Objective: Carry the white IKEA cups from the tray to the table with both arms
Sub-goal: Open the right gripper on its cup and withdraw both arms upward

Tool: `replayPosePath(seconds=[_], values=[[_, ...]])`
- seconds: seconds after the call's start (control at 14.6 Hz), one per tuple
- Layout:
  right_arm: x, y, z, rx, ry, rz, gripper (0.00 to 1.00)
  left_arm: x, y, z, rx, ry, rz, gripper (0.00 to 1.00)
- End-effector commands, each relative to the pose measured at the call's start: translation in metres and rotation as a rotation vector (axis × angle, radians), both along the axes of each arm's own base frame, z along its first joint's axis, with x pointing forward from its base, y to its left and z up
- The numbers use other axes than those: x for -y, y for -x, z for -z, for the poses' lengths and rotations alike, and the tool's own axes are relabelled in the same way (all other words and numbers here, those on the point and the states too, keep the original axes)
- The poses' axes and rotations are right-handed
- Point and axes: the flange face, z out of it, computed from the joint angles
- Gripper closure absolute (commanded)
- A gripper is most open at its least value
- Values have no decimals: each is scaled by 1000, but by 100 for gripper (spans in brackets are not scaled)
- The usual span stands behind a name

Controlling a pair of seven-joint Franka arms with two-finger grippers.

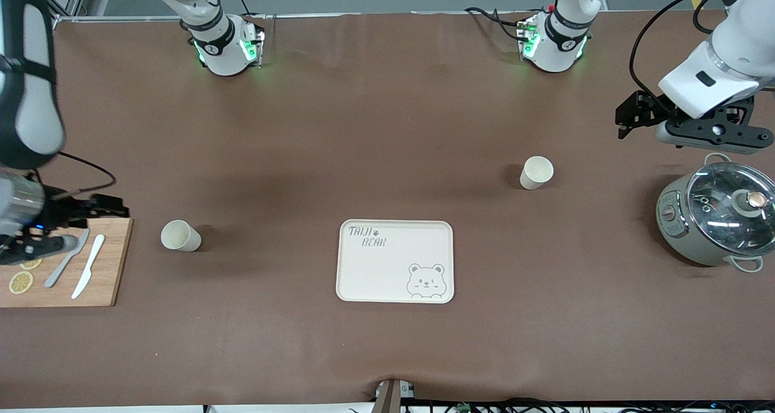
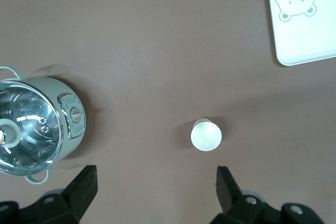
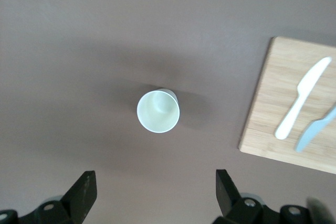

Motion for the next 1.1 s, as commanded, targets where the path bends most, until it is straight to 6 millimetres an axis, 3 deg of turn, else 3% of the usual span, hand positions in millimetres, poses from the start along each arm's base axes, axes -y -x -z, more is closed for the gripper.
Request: replayPosePath(seconds=[0.0, 0.21, 0.55, 0.76, 1.03], values=[[-20, 7, -31, -5, 31, 89, 0, 0, 6, -10, -10, 25, -40, 0], [-46, 37, -80, -31, 47, 147, 0, -8, 6, -22, 11, 36, -56, 0], [-54, 97, -158, -40, 52, 165, 0, -12, 12, -13, -64, 10, 10, 0], [-48, 120, -179, -66, 70, 180, 0, -13, 12, -12, -71, 17, 7, 0], [-43, 118, -171, -70, 75, 228, 0, -13, 10, -10, -75, 25, -8, 0]])
